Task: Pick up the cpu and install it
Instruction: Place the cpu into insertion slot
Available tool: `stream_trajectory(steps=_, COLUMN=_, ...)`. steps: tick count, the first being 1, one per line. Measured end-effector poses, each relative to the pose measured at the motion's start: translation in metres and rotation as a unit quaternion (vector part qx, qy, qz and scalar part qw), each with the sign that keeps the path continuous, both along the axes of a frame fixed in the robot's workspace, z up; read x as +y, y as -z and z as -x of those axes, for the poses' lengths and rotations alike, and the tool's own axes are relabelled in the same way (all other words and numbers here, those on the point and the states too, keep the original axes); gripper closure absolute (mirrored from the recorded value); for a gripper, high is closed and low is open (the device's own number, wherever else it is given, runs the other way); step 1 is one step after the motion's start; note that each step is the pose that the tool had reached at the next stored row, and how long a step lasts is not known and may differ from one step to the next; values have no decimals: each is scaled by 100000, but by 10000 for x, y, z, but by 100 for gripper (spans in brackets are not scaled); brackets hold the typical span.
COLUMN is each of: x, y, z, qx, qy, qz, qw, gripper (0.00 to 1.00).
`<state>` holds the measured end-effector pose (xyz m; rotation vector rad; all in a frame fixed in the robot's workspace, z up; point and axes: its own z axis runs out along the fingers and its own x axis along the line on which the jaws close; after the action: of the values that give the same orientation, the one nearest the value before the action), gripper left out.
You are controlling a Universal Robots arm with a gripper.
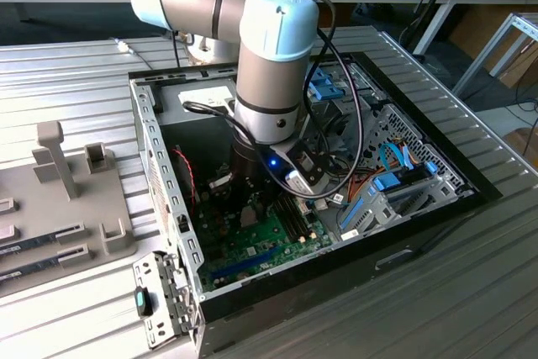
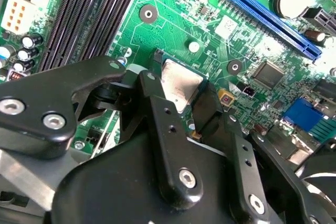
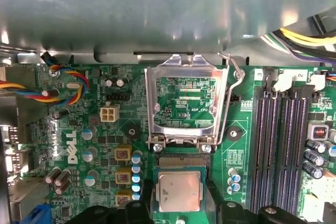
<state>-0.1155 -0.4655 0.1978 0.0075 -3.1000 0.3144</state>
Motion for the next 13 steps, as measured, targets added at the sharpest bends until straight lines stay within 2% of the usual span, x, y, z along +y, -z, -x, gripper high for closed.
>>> stream_trajectory(steps=8, x=5, y=-23, z=-15, qx=3, qy=-1, qz=-25, qw=100000, gripper=53)
stream_trajectory(steps=13, x=27, y=-18, z=-36, qx=36, qy=-9, qz=-24, qw=100000, gripper=53)
